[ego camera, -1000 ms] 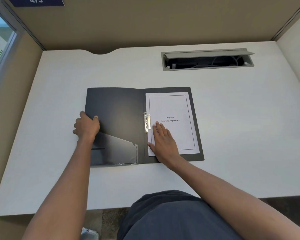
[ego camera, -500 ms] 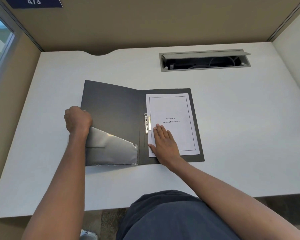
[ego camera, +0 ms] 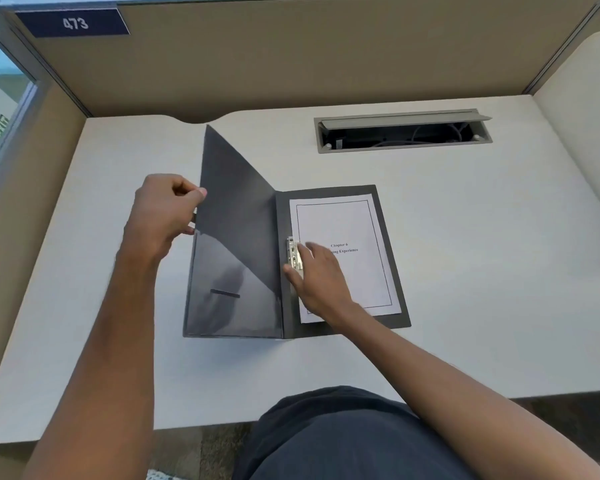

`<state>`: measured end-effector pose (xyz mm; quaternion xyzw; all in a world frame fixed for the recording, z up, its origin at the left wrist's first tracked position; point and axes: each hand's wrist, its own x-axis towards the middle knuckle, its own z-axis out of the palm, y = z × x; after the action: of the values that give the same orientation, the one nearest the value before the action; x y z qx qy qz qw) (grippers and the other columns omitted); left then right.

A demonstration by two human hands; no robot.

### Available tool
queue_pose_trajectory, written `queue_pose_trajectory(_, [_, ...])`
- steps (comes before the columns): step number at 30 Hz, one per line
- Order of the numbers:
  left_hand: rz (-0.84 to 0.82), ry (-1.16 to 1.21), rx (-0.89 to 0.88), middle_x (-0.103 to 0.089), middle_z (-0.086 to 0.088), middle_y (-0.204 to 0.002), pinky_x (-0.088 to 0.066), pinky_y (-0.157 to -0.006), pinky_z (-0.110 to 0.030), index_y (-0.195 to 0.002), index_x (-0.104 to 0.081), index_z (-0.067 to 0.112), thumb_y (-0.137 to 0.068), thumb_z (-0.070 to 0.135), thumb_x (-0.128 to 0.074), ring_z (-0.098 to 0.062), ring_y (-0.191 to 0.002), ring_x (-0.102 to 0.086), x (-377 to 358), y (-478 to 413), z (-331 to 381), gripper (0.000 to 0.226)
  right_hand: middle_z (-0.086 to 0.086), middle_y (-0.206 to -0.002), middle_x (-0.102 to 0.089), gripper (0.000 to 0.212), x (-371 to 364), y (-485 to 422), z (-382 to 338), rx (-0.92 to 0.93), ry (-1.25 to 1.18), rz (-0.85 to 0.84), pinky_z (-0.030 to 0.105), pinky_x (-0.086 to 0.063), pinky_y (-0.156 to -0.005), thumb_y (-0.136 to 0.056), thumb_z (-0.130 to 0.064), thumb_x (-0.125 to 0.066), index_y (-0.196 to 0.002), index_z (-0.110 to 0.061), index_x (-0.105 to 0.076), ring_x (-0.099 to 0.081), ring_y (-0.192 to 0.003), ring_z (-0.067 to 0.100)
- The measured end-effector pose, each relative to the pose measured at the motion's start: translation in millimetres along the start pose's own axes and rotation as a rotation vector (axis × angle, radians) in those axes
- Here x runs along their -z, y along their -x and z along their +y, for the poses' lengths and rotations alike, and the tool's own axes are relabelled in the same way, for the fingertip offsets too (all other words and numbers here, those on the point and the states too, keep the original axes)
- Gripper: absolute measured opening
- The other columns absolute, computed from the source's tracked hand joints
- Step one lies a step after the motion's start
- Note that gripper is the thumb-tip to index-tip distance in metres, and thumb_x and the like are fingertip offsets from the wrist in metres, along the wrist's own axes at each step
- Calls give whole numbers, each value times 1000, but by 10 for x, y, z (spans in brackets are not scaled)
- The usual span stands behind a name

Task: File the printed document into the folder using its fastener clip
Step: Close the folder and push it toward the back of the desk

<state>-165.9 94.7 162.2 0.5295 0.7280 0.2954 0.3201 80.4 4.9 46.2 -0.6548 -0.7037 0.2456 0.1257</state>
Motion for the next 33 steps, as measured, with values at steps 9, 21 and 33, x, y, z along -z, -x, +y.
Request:
queue_pose_trajectory(9, [-236, 257, -11, -79, 2, -89, -58, -59, -26, -103, -79, 21, -107, 40, -47, -12, -68, -70, -341, 349, 508, 37, 2, -148, -47, 59, 877, -84, -979, 159, -414, 136, 30, -41, -107, -101, -44, -53, -152, -19, -38, -45, -137, 18])
queue_pose_trajectory(21, [-509, 11, -362, -45, 16, -157, -43, -111, -34, -144, -44, 60, -92, 32, -74, -6, -143, -43, -1099, 495, 516, 67, 7, -134, -48, 51, 1345, -98, -278, -62, -280, 229, 25, -49, -89, -96, -7, -60, -146, -11, -48, -57, -100, 16])
queue_pose_trajectory(33, [-620, -407, -422, -8, -10, -173, -22, -127, -43, -163, -23, 30, -85, 33, -80, -27, -159, -12, -2311, 749, 592, 96, 14, -119, -61, 40, 1296, -169, 909, -324, -206, 161, 37, -57, -88, -89, -23, -70, -127, -10, -64, -66, -99, 29])
